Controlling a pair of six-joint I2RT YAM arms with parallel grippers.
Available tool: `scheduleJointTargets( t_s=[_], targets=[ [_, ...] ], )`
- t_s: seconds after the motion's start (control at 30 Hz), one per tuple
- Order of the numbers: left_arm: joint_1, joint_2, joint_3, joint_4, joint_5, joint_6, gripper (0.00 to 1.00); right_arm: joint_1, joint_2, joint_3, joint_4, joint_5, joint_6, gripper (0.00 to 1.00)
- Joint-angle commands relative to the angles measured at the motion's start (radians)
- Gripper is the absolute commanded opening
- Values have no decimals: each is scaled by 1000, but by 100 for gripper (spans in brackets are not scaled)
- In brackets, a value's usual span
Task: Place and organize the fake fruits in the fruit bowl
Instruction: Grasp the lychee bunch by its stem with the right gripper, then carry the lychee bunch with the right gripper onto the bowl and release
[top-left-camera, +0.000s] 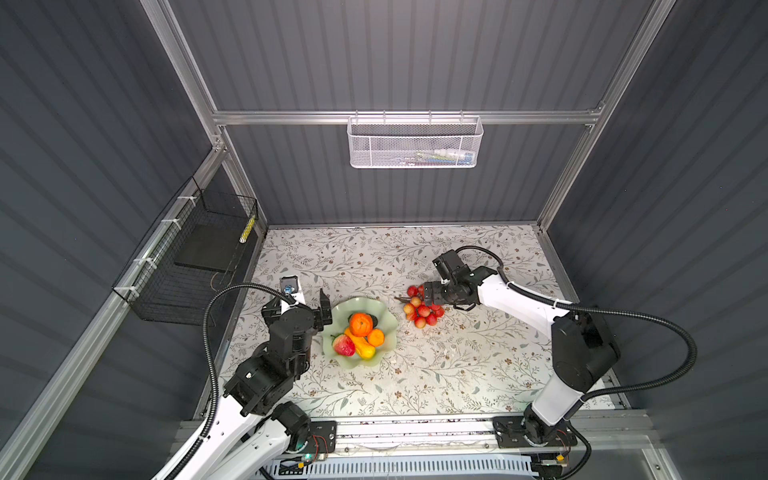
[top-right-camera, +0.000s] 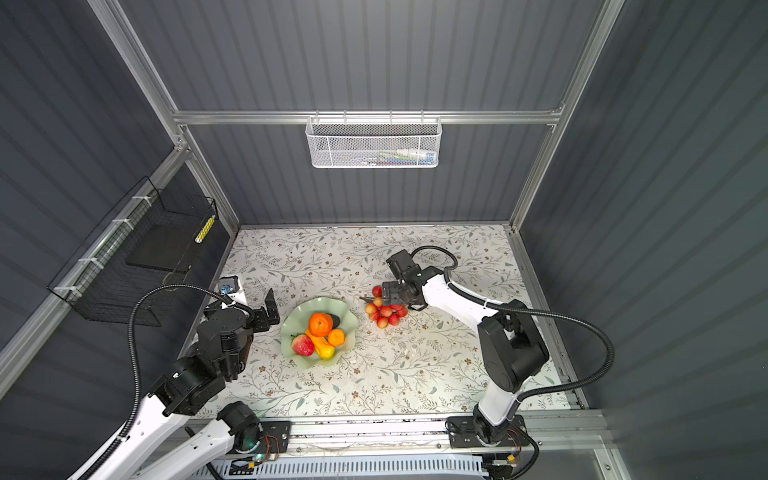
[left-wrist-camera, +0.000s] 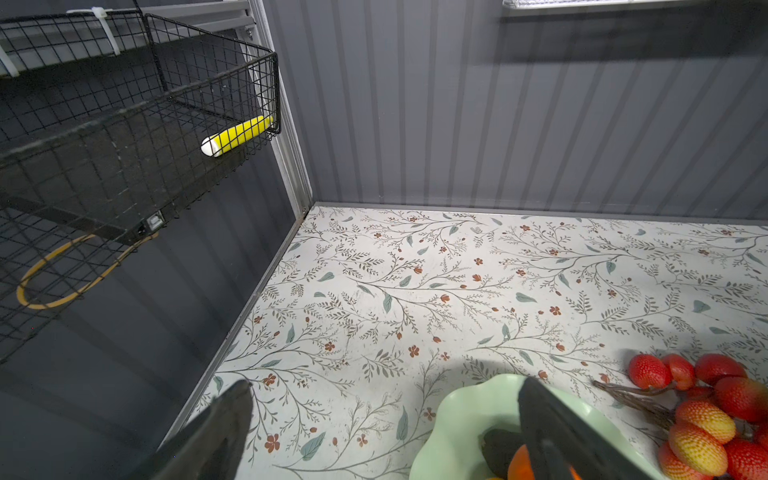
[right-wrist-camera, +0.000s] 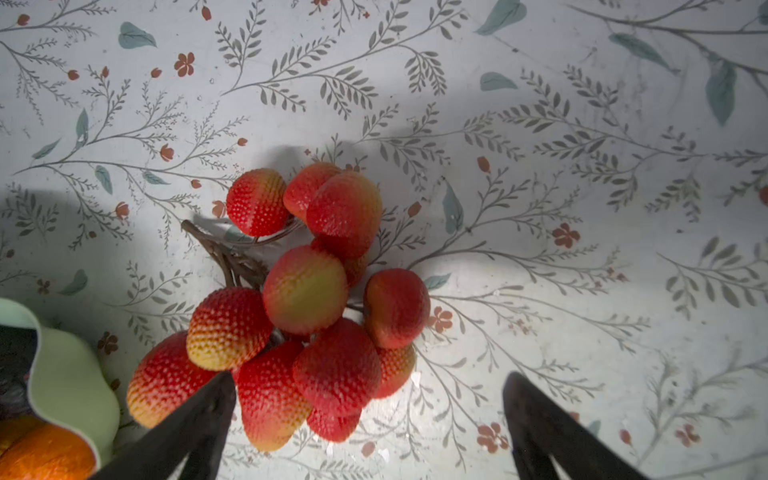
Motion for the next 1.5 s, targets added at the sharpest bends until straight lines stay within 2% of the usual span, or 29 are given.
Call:
scheduleJointTargets(
  t_s=[0.0, 0.1, 0.2, 0.43, 0.57, 0.7, 0.87, 1.03, 1.27, 1.47],
  targets=[
    [3, -8, 10, -5, -24, -17, 100, -1, 66, 32, 62, -30, 6, 99],
    [3, -6, 10, -7, -29, -16, 100, -3, 120, 51, 88, -29, 10, 97],
    [3, -1, 12, -8, -30, -14, 100, -5, 158, 61, 105, -19, 8, 91],
    [3, 9, 13, -5, -30, -12, 100, -18, 193, 42, 171, -28, 3, 50],
    [3, 5, 10, -4, -30, -13, 100, -20, 145, 0, 203, -32, 1, 35],
    [3, 3, 8, 1, -30, -12, 100, -18, 56, -38, 220, -22, -4, 26],
    [3, 4, 10, -2, -33, -12, 100, -9, -82, -47, 193, -18, -30, 20],
    [3, -5, 3, 1, -39, -17, 100, 37, -211, -2, 116, 3, -83, 20],
    [3, -11, -2, 2, -47, -18, 100, 149, -290, 85, 18, 20, -127, 20],
    [4, -26, -2, -3, -48, -24, 100, 255, -300, 145, -36, 4, -110, 21]
  ],
)
